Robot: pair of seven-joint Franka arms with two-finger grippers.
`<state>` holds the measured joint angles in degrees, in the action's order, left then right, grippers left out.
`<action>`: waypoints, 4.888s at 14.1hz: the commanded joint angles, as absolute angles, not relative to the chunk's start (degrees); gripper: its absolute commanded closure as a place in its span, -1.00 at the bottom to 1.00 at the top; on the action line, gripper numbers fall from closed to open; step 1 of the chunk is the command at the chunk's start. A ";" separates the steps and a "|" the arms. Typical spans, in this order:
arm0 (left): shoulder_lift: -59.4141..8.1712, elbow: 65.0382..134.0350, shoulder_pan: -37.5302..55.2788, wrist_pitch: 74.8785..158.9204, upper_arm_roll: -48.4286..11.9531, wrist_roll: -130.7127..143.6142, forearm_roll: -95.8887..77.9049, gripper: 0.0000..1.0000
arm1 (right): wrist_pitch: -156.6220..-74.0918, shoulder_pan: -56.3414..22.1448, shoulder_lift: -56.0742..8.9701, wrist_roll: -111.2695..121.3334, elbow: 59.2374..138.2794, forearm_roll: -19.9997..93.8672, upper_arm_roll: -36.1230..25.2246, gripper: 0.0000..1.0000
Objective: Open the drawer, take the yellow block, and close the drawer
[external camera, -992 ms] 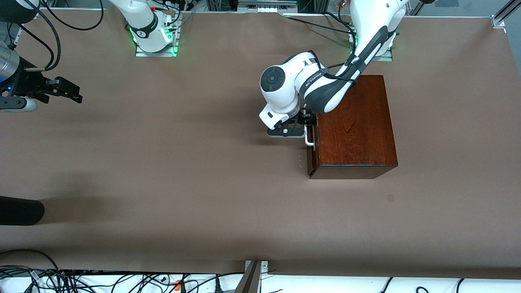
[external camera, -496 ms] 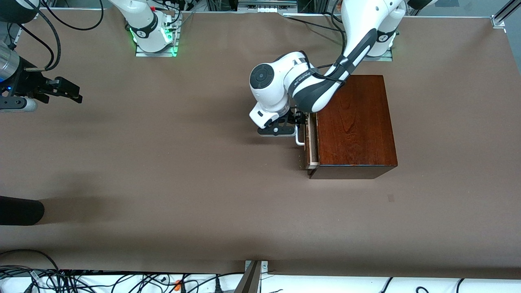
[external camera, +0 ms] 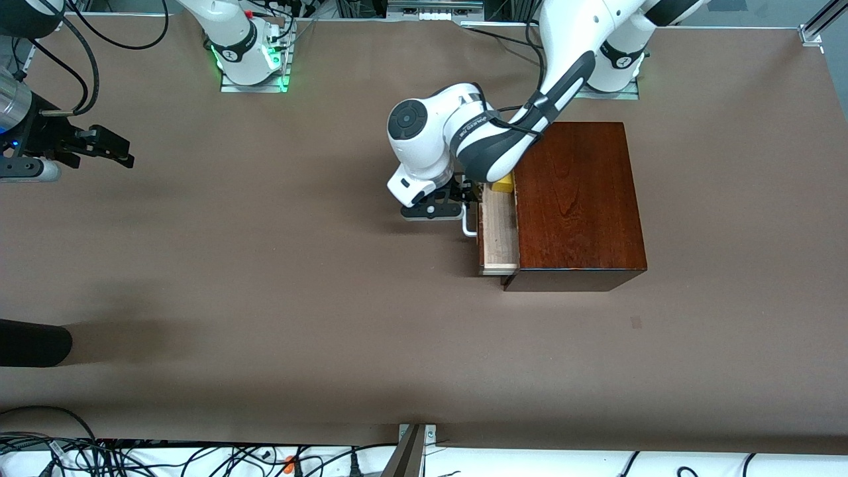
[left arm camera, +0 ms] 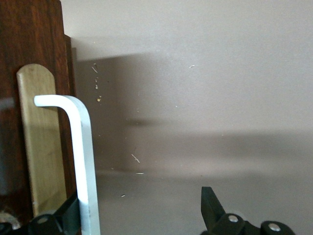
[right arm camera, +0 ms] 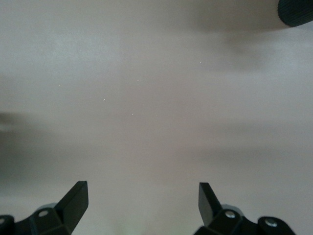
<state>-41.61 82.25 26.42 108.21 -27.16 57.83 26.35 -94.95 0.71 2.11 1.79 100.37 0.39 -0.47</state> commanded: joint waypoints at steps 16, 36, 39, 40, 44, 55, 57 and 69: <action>-50.80 65.57 34.45 108.81 -26.28 61.26 26.37 -1.00 | -93.87 1.41 1.85 1.49 99.40 1.49 0.00 -1.00; -25.76 76.73 3.69 96.34 -38.08 52.14 17.33 -1.00 | -95.01 1.50 0.70 1.67 99.05 0.44 -0.09 -1.00; -19.62 77.60 4.74 93.18 -27.72 38.90 7.77 -1.00 | -95.19 1.49 0.35 1.76 99.05 0.70 -0.09 -1.00; -17.42 78.56 5.09 92.03 -24.73 35.02 5.47 -1.00 | -95.10 1.49 0.35 1.76 99.05 0.62 -0.09 -1.00; -7.85 86.37 6.32 91.41 -14.35 22.18 0.36 -1.00 | -94.75 1.49 0.44 1.67 99.05 0.53 0.09 -1.00; -0.88 91.58 6.94 89.03 2.99 -2.64 -2.55 -1.00 | -95.01 1.32 0.35 1.67 99.05 0.44 0.35 -1.00; -0.88 91.67 6.94 89.12 2.64 -2.72 -2.03 -1.00 | -95.18 1.32 0.35 1.67 99.05 0.35 0.35 -1.00; -1.49 90.70 7.03 89.21 2.37 -1.76 0.53 -1.00 | -94.40 -4.55 -2.27 -0.16 99.05 0.70 2.37 -1.00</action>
<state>-2.04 90.81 6.72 89.38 2.27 -1.51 -0.70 -95.22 -1.13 -0.18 1.75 100.06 0.71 1.57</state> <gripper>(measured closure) 0.000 0.000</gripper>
